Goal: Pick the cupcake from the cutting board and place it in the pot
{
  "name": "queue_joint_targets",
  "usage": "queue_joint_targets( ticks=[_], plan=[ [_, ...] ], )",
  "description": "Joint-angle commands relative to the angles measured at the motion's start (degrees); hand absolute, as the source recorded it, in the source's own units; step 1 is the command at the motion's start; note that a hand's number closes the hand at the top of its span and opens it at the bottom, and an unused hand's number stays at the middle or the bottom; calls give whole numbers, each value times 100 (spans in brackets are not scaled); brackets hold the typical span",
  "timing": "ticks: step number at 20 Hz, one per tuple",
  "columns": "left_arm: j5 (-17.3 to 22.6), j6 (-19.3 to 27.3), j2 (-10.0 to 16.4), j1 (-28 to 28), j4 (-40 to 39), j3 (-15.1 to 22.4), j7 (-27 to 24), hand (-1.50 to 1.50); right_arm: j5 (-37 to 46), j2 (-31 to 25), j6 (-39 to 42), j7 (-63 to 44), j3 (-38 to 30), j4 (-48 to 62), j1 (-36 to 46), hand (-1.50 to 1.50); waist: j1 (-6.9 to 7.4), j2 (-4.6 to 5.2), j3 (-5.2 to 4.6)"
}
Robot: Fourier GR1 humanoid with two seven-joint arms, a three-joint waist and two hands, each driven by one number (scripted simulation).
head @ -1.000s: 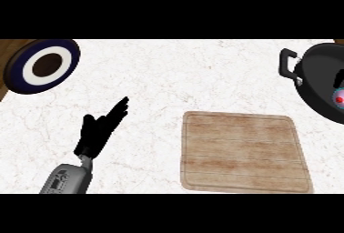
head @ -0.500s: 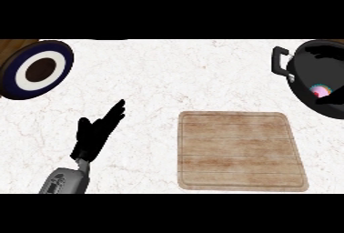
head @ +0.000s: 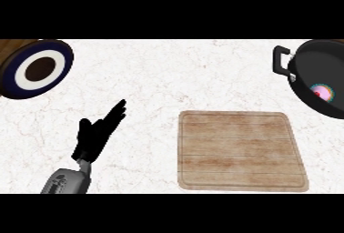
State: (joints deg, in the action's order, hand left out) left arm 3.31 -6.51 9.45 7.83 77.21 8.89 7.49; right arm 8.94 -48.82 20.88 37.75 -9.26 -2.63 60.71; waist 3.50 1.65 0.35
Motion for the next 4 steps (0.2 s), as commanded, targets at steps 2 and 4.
queue_joint_targets(
  ticks=[2,4],
  plan=[
    [-100,142,-136,-112,192,131,84,0,-559,-596,585,54,-565,197,-212,-150,2,7,15],
    [-35,15,-72,-56,200,113,143,0,-722,-617,485,-241,-725,204,4,-150,102,32,13]
  ],
)
